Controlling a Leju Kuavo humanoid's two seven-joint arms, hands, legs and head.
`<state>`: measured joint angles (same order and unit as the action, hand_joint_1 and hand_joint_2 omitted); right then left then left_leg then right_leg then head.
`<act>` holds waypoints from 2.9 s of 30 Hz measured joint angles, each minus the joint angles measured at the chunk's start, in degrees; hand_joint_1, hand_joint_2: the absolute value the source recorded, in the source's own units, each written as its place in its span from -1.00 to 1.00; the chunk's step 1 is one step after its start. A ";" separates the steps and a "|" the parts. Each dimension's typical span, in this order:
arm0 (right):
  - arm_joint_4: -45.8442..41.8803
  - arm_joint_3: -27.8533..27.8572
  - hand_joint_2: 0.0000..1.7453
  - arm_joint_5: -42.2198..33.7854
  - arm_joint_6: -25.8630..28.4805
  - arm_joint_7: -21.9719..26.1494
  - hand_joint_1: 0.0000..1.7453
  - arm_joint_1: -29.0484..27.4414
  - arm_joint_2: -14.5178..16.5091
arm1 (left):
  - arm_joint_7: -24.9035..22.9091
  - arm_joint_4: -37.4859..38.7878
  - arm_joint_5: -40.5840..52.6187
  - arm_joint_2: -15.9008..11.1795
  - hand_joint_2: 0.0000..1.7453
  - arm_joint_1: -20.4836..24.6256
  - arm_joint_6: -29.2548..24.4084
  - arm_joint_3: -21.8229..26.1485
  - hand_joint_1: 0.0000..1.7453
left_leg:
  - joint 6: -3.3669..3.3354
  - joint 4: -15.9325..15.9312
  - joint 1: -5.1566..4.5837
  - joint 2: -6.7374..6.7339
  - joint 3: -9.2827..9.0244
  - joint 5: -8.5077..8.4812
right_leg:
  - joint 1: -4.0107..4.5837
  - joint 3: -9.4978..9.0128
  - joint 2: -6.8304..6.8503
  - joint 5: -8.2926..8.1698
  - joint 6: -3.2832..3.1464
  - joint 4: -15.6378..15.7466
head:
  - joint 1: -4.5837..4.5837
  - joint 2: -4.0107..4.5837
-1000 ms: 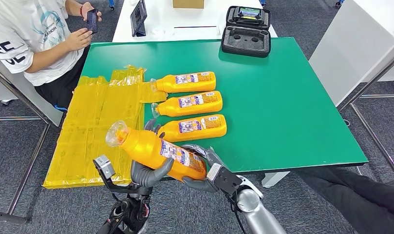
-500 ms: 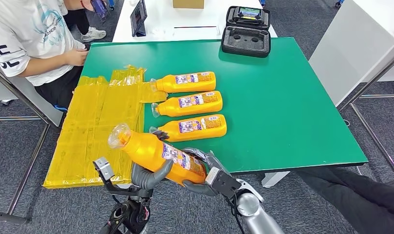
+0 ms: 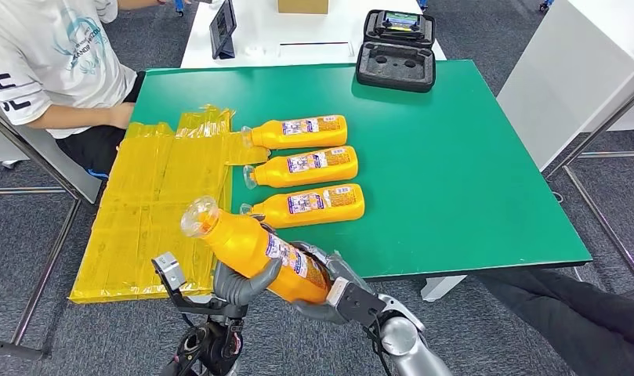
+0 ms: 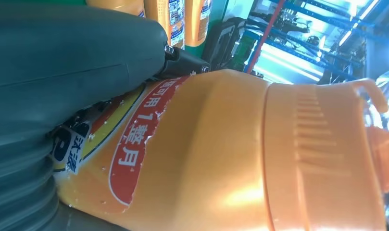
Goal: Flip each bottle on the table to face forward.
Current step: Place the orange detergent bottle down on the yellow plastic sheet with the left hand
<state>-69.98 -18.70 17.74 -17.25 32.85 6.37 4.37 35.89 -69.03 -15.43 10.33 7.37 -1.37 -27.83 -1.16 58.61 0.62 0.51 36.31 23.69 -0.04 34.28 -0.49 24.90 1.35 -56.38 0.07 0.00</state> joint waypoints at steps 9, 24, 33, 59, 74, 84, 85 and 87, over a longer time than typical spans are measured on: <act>-1.89 0.56 -1.00 -4.15 2.18 -2.28 -1.00 -1.15 -0.04 | -0.06 -0.02 0.15 -0.01 1.00 -0.02 -3.03 0.03 1.00 | 0.00 0.00 0.00 0.00 0.00 0.00 | 0.00 0.00 0.00 0.00 0.00 0.00 | 0.01 0.01; -4.62 1.22 -1.00 -9.25 2.90 -1.69 -1.00 -0.95 -0.39 | 1.59 -0.03 3.15 -0.24 1.00 1.16 -10.99 1.00 1.00 | 0.00 0.00 0.00 0.00 0.00 0.00 | 0.00 -0.01 0.00 0.00 0.00 -0.01 | 0.01 0.00; -7.15 1.63 -1.00 -15.68 -3.11 1.73 -1.00 0.82 -1.41 | 4.15 -2.42 16.53 -3.67 1.00 5.87 -30.31 11.61 1.00 | 0.04 -0.01 0.02 -0.02 -0.01 -0.05 | 0.04 -0.03 0.00 -0.01 -0.01 -0.06 | 0.01 0.00; 3.60 -1.17 -1.00 -17.62 -5.80 5.76 -1.00 6.26 -1.15 | -12.57 10.01 59.05 -22.87 1.00 23.31 -20.23 15.74 1.00 | 0.10 0.00 0.05 -0.05 0.00 -0.14 | 0.04 0.06 -0.04 -0.02 -0.03 -0.09 | 0.02 0.00; 4.43 -0.03 -1.00 -15.83 -6.60 5.61 -1.00 5.33 -0.66 | -15.74 26.64 64.21 -25.30 1.00 33.26 -12.97 5.92 1.00 | 0.09 0.00 0.03 -0.02 0.03 -0.14 | 0.00 0.07 -0.04 -0.04 -0.01 -0.07 | 0.03 0.00; 4.43 0.64 -1.00 -15.86 -7.69 4.88 -1.00 5.36 -0.78 | -16.33 32.69 67.17 -25.40 1.00 38.95 -6.62 0.47 1.00 | 0.09 0.00 0.04 -0.04 0.04 -0.13 | 0.01 0.06 -0.04 -0.03 -0.02 -0.08 | 0.02 0.00; 4.43 0.66 -1.00 -15.86 -7.73 4.87 -1.00 5.37 -0.79 | -16.34 33.00 67.18 -25.41 1.00 39.14 -6.50 0.15 1.00 | 0.09 0.00 0.04 -0.04 0.04 -0.13 | 0.01 0.06 -0.04 -0.03 -0.02 -0.08 | 0.02 0.00; 4.47 0.71 -1.00 -15.87 -7.76 4.85 -1.00 5.44 -0.81 | -16.40 33.66 67.31 -25.42 1.00 39.59 -6.26 -0.49 1.00 | 0.09 0.00 0.04 -0.03 0.04 -0.13 | 0.01 0.06 -0.04 -0.03 -0.02 -0.08 | 0.02 0.00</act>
<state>-65.51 -17.99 1.87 -25.01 37.70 11.81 3.56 19.50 -35.37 51.88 -15.09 46.97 -7.63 -28.33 -1.07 58.61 0.66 0.49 36.35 23.56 -0.03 34.34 -0.53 24.87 1.33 -56.46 0.09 0.00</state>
